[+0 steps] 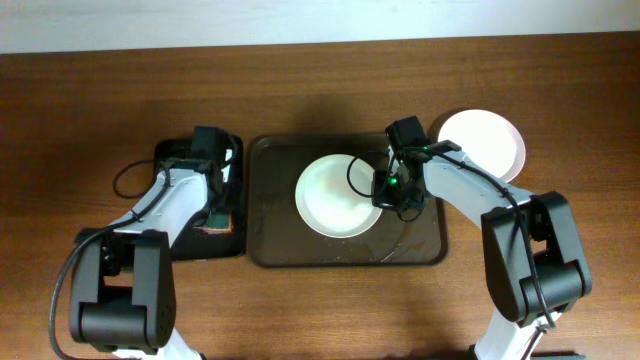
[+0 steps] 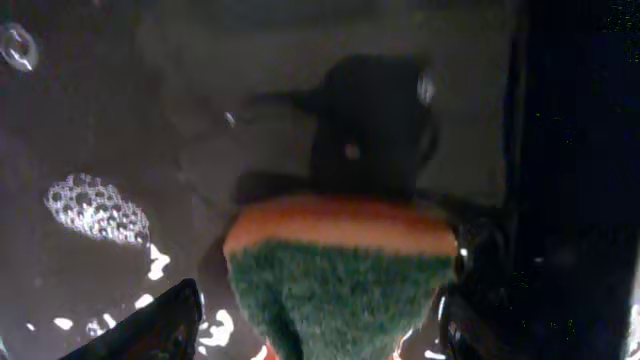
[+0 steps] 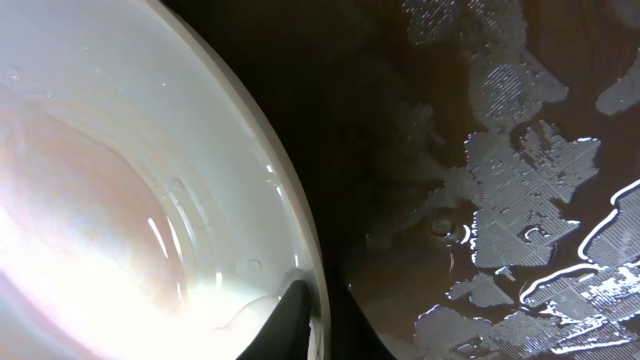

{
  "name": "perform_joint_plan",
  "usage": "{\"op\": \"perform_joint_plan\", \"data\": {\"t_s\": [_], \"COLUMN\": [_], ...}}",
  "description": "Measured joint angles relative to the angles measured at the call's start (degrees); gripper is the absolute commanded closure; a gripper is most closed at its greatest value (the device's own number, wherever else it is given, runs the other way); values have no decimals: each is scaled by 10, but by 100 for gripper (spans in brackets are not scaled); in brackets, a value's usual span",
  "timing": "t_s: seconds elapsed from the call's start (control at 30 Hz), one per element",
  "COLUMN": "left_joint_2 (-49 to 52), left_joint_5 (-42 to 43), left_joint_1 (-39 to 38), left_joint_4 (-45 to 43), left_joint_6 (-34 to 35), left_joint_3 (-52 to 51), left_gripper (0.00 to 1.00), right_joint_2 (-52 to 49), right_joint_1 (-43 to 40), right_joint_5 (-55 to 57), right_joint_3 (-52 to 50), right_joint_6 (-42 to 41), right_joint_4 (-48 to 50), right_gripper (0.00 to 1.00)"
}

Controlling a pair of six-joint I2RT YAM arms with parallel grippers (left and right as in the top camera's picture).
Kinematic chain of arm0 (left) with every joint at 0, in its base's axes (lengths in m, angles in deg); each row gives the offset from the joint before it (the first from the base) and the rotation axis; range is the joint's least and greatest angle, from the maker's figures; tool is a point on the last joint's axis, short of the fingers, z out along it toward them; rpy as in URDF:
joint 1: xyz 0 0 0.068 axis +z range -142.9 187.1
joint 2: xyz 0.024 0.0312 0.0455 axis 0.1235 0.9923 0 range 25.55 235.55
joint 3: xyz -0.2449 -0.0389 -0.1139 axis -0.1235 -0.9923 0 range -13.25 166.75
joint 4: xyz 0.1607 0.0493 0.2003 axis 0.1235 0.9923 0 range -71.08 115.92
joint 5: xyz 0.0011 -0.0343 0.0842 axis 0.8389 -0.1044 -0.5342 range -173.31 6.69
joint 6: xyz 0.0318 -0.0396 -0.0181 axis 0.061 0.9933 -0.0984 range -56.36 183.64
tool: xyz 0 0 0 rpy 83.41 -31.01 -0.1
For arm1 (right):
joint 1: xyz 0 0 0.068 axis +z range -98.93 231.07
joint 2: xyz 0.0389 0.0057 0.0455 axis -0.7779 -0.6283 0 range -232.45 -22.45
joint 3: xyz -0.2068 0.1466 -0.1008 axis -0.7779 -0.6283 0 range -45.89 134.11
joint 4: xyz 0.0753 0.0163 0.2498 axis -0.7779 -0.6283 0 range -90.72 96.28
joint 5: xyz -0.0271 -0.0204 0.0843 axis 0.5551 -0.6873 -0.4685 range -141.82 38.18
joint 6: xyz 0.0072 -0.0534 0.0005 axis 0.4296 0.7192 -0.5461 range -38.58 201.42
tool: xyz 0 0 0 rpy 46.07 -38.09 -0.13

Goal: Clean dirty plates on tray and stack at the side
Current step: 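Return the sponge to the black tray with the left gripper, then lift the cream plate with the right gripper and stack it on the pile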

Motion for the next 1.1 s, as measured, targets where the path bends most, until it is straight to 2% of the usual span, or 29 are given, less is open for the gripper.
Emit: {"op": "perform_joint_plan", "data": {"t_s": [0.03, 0.17, 0.2, 0.23, 0.27, 0.37, 0.43, 0.63, 0.77, 0.8, 0.9, 1.03, 1.1], "left_joint_2": [0, 0, 0, 0, -2, -58, -91, -95, -95, -95, -95, -95, -95], "left_joint_5": [1, 19, 21, 23, 24, 25, 34, 43, 45, 44, 44, 45, 44], "left_joint_1": [0, 0, 0, 0, 0, 2, 4, 4, 4, 4, 4, 4, 4], "left_joint_4": [-11, -50, -47, -42, -33, 41, 85, 105, 104, 100, 99, 99, 99], "left_joint_6": [0, 0, 0, 0, 2, 2, 2, 2, 2, 2, 2, 2, 2], "left_joint_3": [0, 0, 0, 1, 2, 14, 16, 16, 16, 16, 16, 16, 16], "left_gripper": [100, 100, 34, 11, 0, 0, 1, 1, 0, 1, 1, 1, 1], "right_joint_2": [0, 0, 0, 0, 0, 2, 39, 210, 226, 226, 226, 226, 226], "right_joint_1": [0, 0, 0, 0, 0, 0, 0, 10, 118, 167, 226, 225, 146], "right_joint_5": [0, -2, -2, -2, -2, 7, 44, 299, 527, 598, 707, 739, 631], "right_joint_3": [0, 0, 0, 0, 3, 21, 27, 33, 34, 34, 34, 34, 35], "right_joint_6": [0, 0, 2, 5, 13, 49, 66, 83, 93, 97, 99, 63, 29], "right_joint_4": [2, 2, 2, 2, -3, -51, -74, -120, -127, -127, -126, -122, -113], "right_gripper": [96, 96, 96, 96, 96, 96, 96, 96, 96, 96, 96, 96, 96]}}
